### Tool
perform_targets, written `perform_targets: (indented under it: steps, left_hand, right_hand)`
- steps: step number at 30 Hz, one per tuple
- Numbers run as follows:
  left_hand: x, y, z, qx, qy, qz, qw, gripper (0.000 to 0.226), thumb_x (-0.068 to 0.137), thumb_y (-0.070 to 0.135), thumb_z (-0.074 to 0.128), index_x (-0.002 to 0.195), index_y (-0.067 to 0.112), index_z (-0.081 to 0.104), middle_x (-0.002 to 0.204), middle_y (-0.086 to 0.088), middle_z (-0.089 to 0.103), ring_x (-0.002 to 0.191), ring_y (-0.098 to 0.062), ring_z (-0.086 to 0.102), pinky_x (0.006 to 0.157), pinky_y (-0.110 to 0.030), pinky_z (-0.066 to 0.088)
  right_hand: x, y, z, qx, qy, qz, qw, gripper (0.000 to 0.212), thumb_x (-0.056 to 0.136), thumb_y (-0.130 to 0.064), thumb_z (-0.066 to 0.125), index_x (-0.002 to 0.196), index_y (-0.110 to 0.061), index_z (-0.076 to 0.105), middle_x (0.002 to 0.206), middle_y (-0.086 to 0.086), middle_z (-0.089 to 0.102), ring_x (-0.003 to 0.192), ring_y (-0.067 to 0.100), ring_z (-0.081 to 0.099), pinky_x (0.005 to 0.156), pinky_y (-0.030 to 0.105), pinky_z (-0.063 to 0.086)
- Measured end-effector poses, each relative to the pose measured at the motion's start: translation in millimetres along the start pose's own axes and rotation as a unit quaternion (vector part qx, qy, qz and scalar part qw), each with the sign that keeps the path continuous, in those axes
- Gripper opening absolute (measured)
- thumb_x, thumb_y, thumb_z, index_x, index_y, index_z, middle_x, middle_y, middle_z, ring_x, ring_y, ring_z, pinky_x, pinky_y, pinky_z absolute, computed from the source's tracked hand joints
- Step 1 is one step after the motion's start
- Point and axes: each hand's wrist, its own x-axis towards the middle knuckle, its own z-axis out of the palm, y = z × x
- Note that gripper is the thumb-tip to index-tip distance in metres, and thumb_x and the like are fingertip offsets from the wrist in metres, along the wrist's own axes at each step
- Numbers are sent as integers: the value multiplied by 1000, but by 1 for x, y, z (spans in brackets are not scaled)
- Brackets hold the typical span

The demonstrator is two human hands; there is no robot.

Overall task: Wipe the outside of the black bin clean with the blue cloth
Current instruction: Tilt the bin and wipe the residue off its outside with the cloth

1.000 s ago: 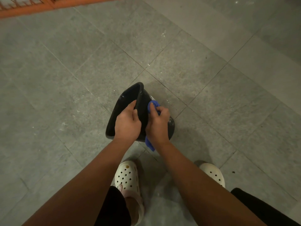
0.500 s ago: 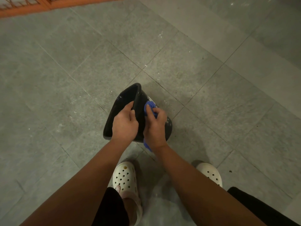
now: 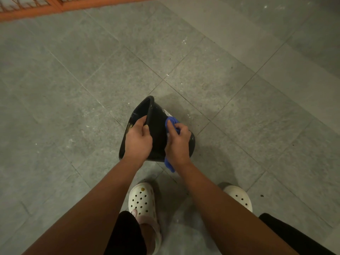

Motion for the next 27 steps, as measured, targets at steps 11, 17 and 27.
perform_targets:
  steps: [11, 17, 27]
  left_hand:
    - [17, 9, -15, 120, -36, -28, 992, 24, 101, 26, 35, 95, 10, 52, 79, -6, 55, 70, -17, 51, 57, -28, 36]
    - [15, 15, -6, 118, -11, -2, 993, 29, 97, 16, 45, 123, 8, 57, 106, -14, 63, 96, -26, 58, 82, -31, 42]
    - [14, 4, -5, 118, 68, -20, 990, 26, 94, 7, 40, 102, 3, 65, 87, -17, 64, 73, -23, 54, 67, -32, 42]
  right_hand:
    - [-20, 14, -16, 36, 2, -38, 999, 20, 85, 2, 59, 105, 4, 63, 125, 20, 56, 118, 30, 51, 103, 30, 38]
    - [-54, 17, -3, -26, 36, -41, 998, 28, 72, 8, 69, 99, 0, 66, 113, 22, 60, 103, 33, 54, 87, 38, 50]
    - [-37, -5, 5, 6, -7, -114, 993, 41, 71, 3, 69, 108, -13, 65, 112, 15, 59, 104, 23, 41, 87, 33, 43]
